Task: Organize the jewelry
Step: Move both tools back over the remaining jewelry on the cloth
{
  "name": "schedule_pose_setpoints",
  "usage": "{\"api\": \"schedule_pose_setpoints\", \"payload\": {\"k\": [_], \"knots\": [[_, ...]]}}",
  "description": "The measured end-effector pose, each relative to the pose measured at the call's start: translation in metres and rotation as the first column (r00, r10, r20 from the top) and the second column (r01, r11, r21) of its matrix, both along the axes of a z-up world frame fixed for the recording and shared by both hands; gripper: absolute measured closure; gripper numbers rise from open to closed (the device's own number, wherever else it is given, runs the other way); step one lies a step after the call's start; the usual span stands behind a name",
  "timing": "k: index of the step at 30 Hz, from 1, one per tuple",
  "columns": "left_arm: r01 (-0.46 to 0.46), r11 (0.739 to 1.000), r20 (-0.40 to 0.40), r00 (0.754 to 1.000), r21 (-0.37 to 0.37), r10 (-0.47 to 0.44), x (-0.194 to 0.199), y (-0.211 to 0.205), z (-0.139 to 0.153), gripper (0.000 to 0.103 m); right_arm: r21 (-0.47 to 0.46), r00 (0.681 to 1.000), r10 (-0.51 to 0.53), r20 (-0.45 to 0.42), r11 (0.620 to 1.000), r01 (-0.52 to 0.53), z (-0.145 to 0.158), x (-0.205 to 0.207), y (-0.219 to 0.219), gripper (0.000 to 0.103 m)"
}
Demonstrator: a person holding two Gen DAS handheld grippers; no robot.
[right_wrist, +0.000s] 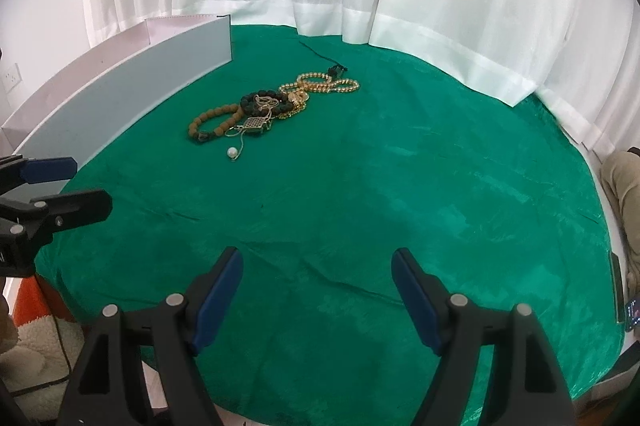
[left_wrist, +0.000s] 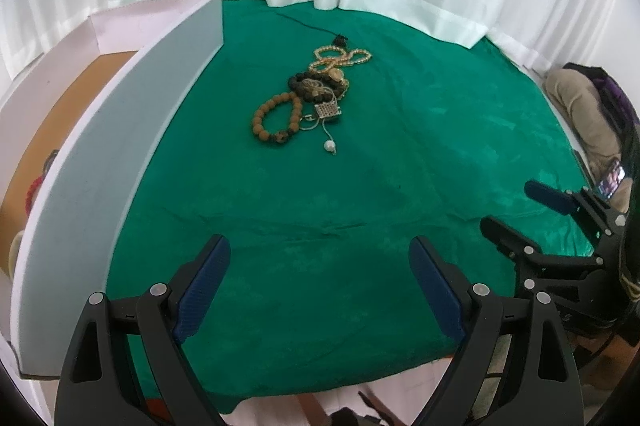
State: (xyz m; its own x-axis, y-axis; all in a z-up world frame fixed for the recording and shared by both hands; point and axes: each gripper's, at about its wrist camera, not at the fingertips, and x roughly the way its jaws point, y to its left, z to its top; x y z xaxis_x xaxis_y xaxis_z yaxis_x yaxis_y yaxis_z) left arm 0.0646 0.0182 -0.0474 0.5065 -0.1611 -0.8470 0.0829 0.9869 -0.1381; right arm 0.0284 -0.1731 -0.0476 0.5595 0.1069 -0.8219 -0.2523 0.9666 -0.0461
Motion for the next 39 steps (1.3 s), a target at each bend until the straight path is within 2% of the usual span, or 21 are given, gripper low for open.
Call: {"api": "schedule_pose_setpoints", "payload": {"k": [18,39], "knots": [[-0.008,1.0,-0.024,1.0,0.009,0.008,0.006,0.001,-0.009,0.011,-0.045,1.0,0.017,0.001,0.999,-0.017,-0.005,0.005,0.004,0.025],[-0.009,1.0,-0.064,0.998,0.02,0.01,0.012,0.003,-0.024,0.011,-0.048,0.999,0.018,-0.032,0.999,-0.019,-0.017,0.01,0.002,0.025]]}}
